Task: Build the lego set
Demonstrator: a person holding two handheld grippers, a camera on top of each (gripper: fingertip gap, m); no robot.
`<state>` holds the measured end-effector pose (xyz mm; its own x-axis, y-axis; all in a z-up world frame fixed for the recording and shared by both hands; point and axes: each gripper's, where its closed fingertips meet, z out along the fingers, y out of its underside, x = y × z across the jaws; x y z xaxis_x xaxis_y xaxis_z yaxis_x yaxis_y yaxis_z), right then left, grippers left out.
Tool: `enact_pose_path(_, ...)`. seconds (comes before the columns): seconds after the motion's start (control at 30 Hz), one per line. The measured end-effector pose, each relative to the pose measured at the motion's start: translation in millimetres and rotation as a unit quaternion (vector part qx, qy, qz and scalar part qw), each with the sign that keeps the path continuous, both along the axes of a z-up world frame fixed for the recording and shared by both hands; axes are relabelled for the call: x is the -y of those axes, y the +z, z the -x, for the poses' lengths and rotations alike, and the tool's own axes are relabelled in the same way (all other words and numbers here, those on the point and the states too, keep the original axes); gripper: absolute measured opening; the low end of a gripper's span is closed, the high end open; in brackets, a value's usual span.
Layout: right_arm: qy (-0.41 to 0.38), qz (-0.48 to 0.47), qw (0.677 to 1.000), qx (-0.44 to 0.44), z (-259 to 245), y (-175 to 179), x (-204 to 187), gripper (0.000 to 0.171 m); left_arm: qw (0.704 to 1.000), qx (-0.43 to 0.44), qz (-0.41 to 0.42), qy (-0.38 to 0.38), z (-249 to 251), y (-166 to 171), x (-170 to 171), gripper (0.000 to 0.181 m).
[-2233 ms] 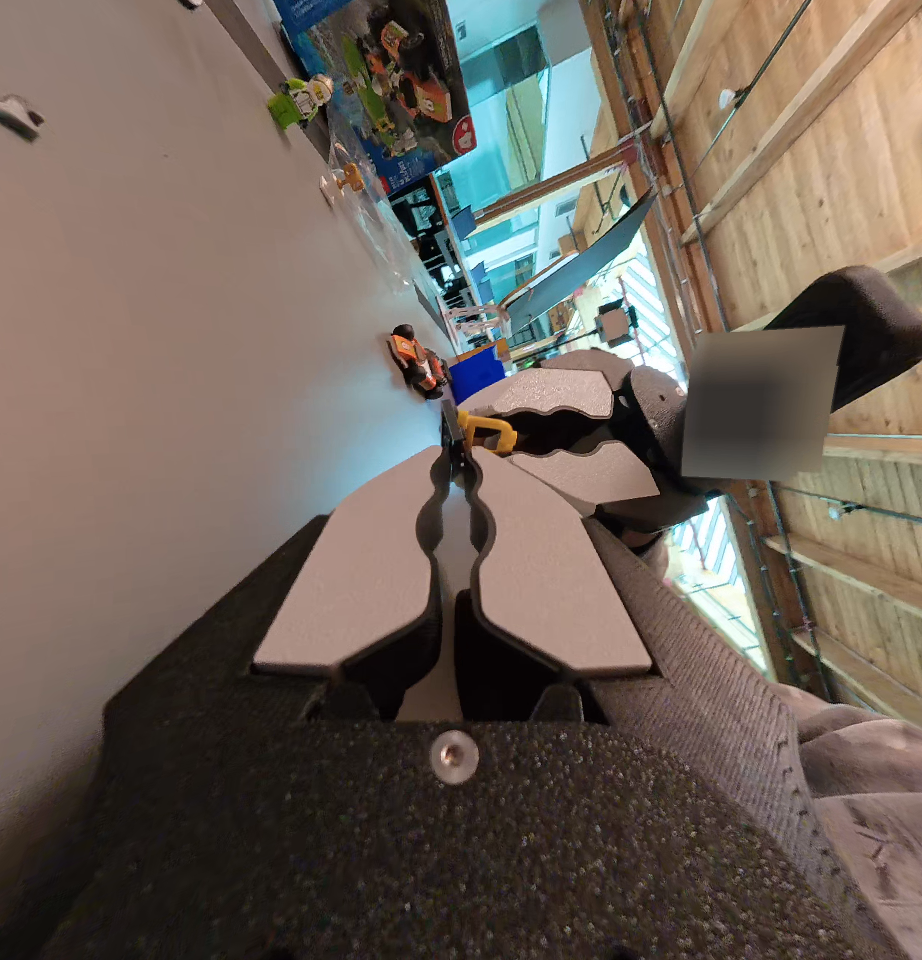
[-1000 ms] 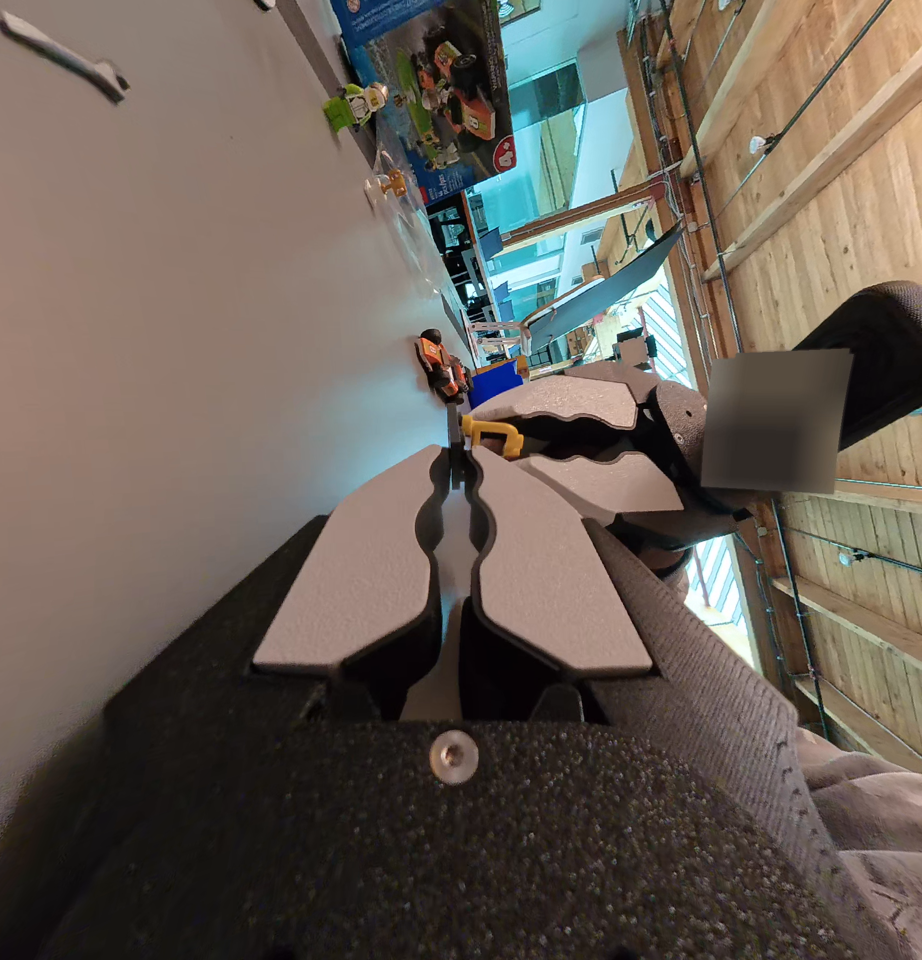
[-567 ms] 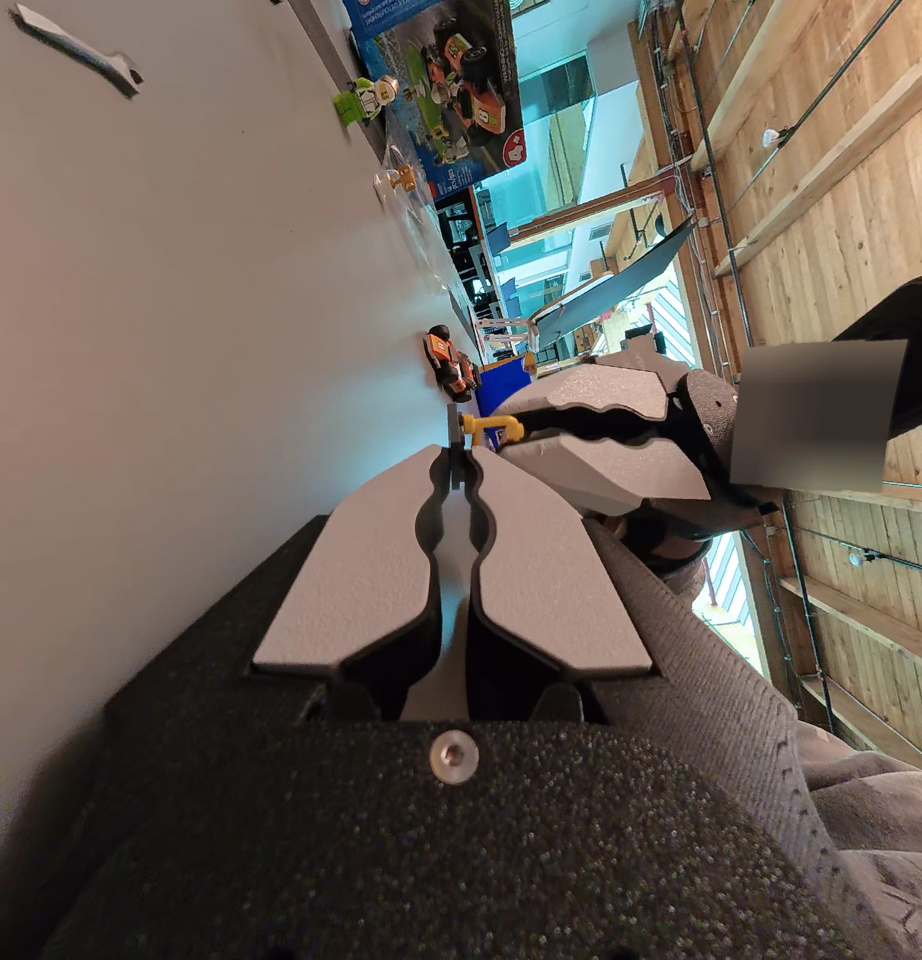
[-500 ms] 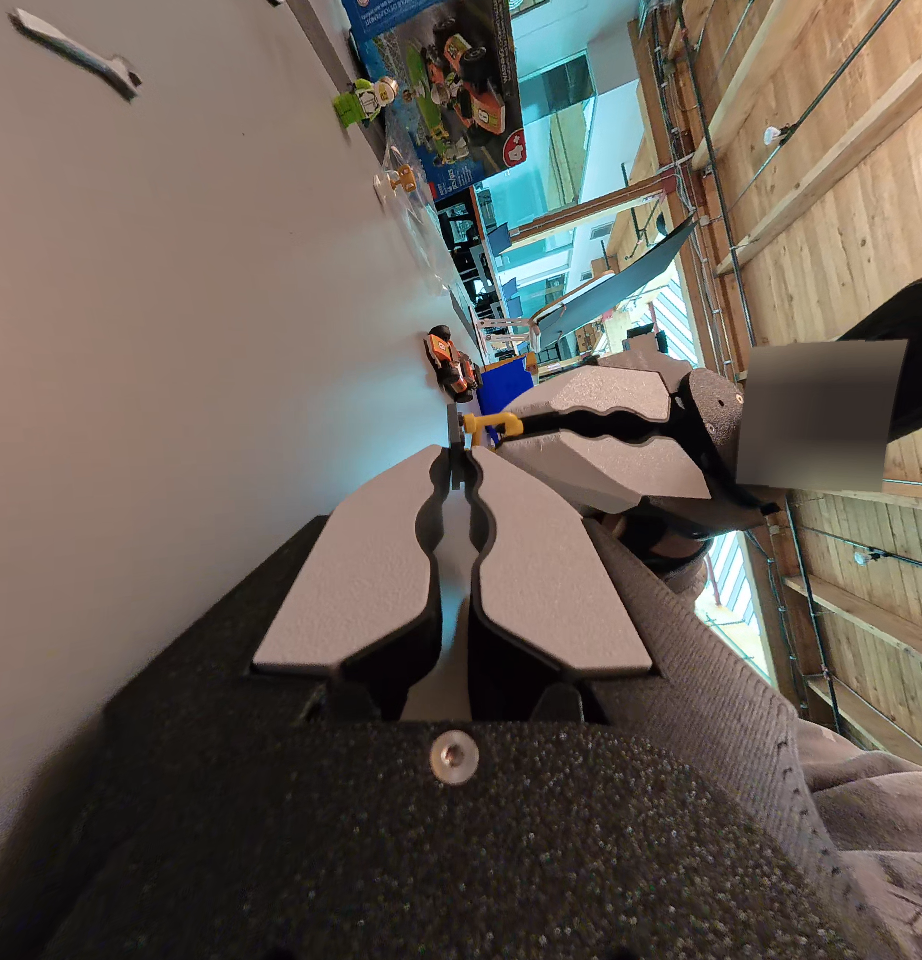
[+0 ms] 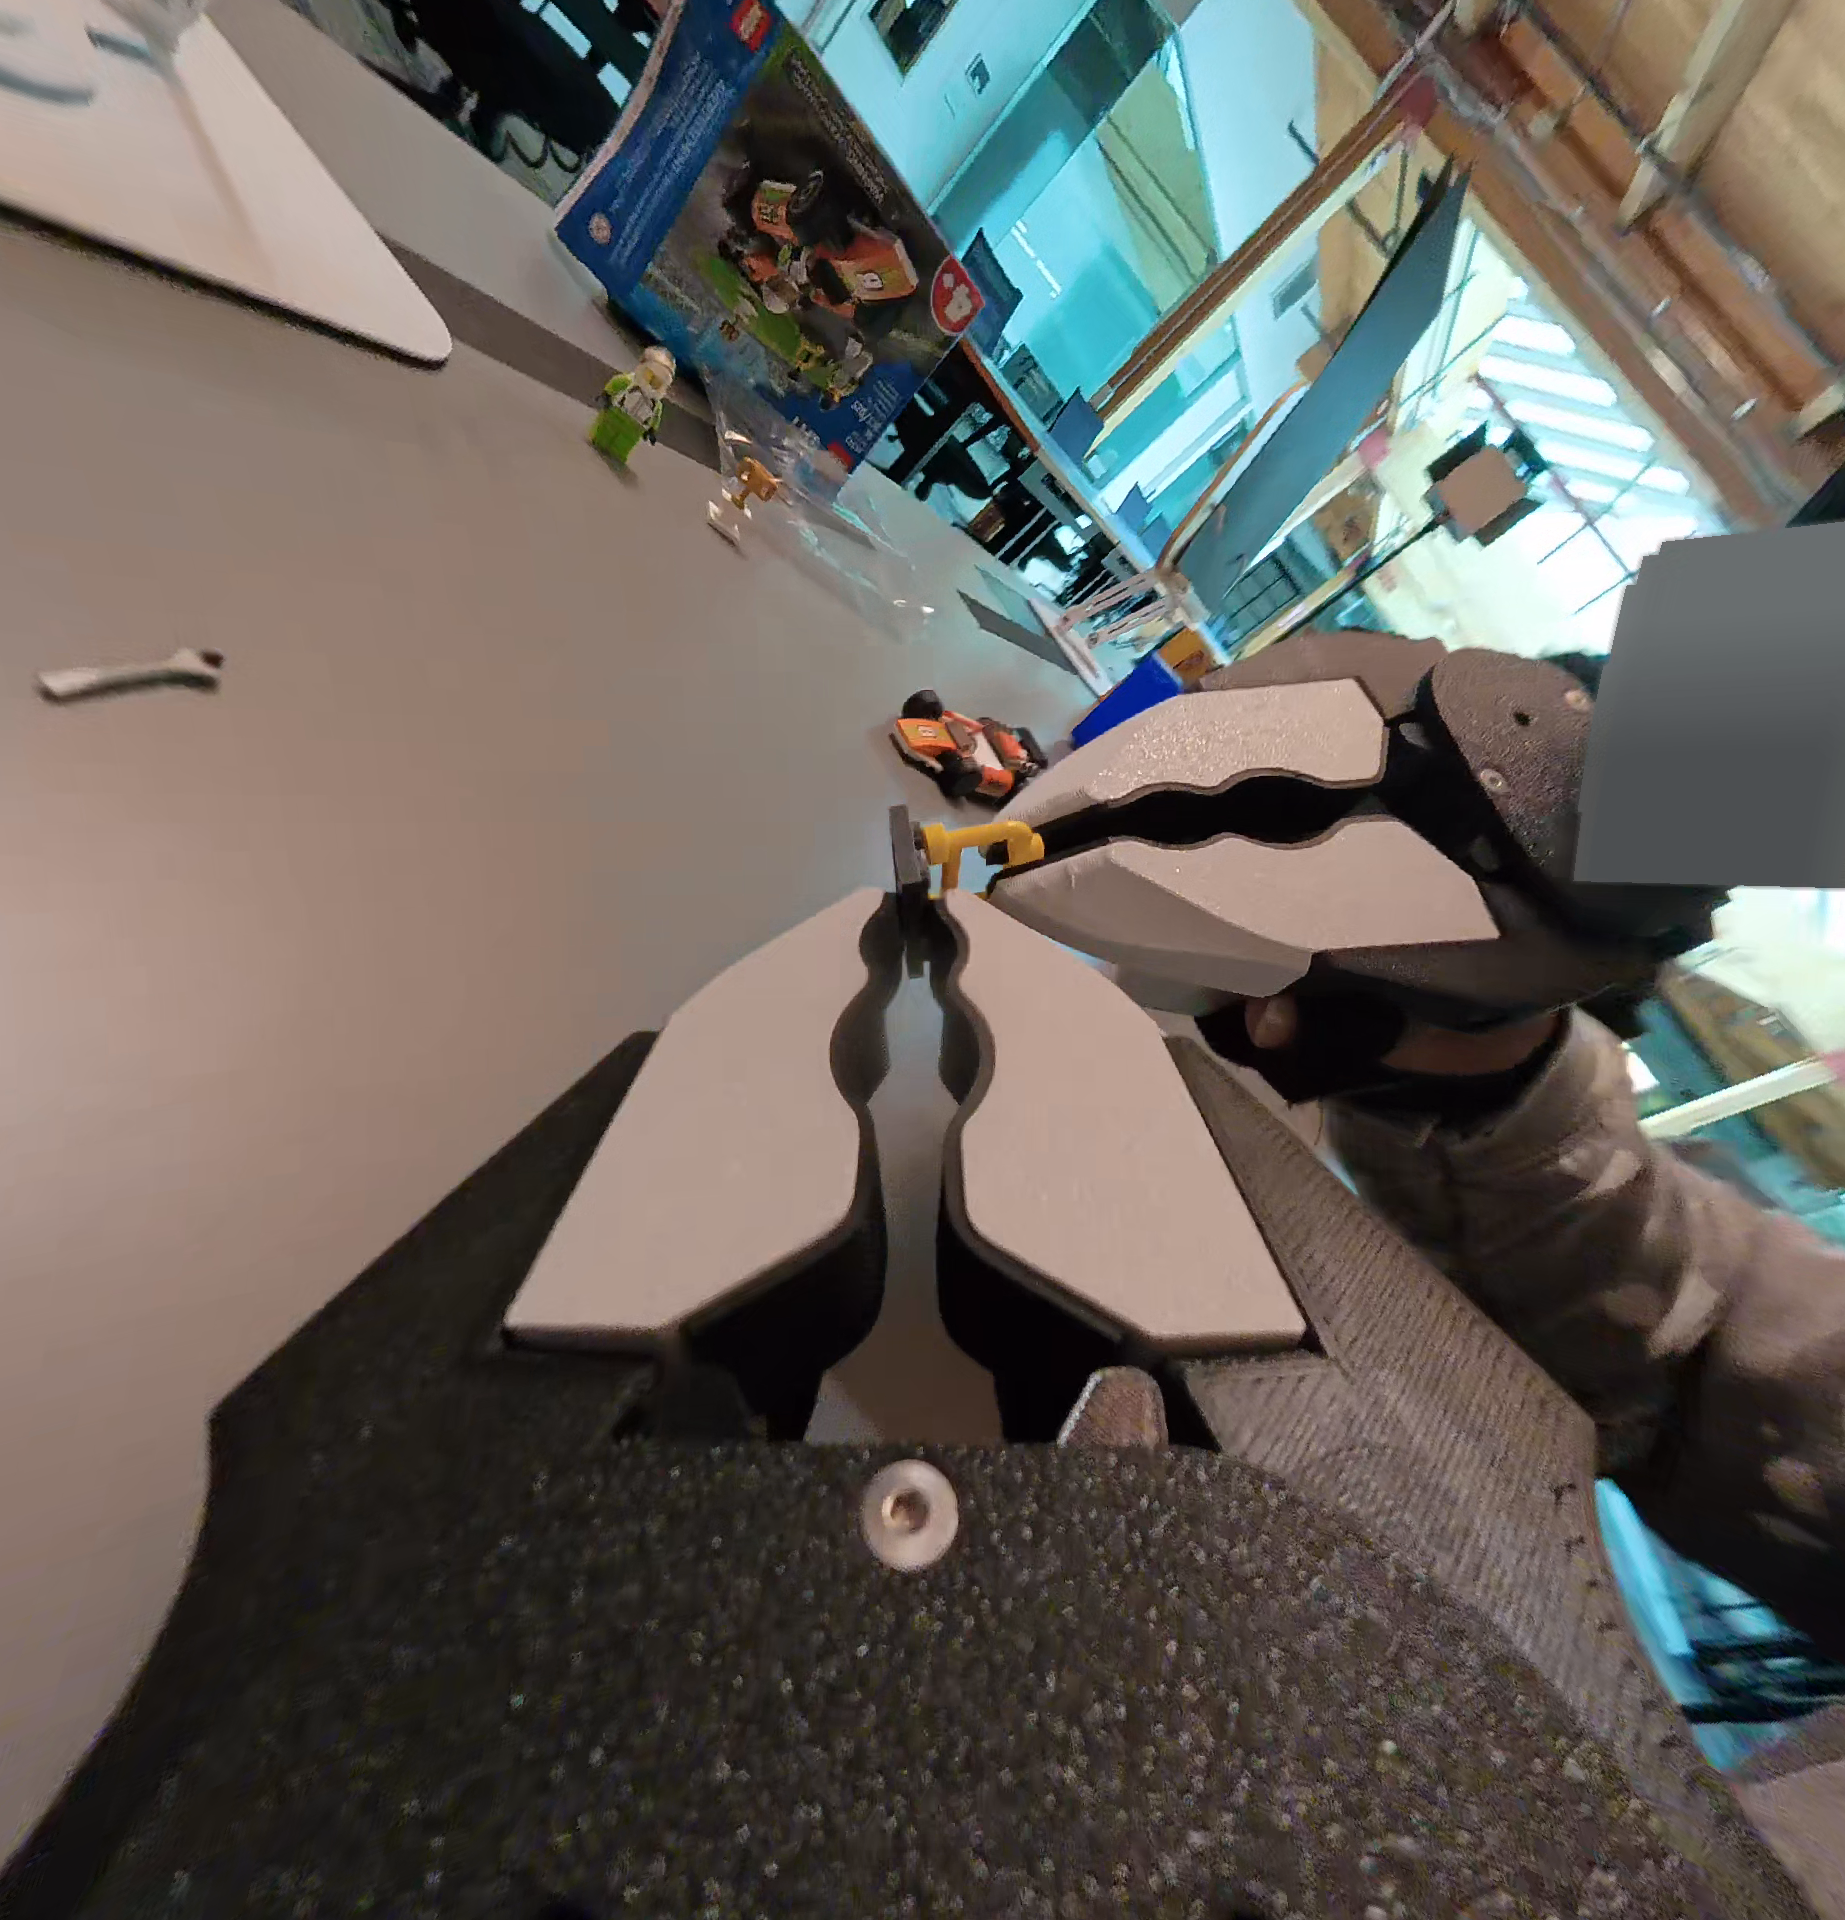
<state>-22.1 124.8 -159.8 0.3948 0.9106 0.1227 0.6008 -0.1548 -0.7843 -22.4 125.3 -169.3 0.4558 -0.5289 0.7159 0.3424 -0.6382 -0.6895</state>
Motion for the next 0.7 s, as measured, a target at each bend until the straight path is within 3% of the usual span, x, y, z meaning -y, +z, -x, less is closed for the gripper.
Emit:
enact_pose_path(0.27,-0.029,-0.071,0.997,-0.029,3,8,1,0.004,0.993,-0.088,-0.083,0.012,4,9,0,0.005)
enact_pose_path(0.43,-0.028,-0.066,0.996,-0.051,0,12,4,0.004,0.981,-0.135,-0.142,0.006,3,14,4,0.005)
enact_pose_path(0.7,0.042,-0.058,0.994,-0.077,-7,20,21,0.004,0.939,-0.216,-0.25,-0.096,-3,23,22,0.005)
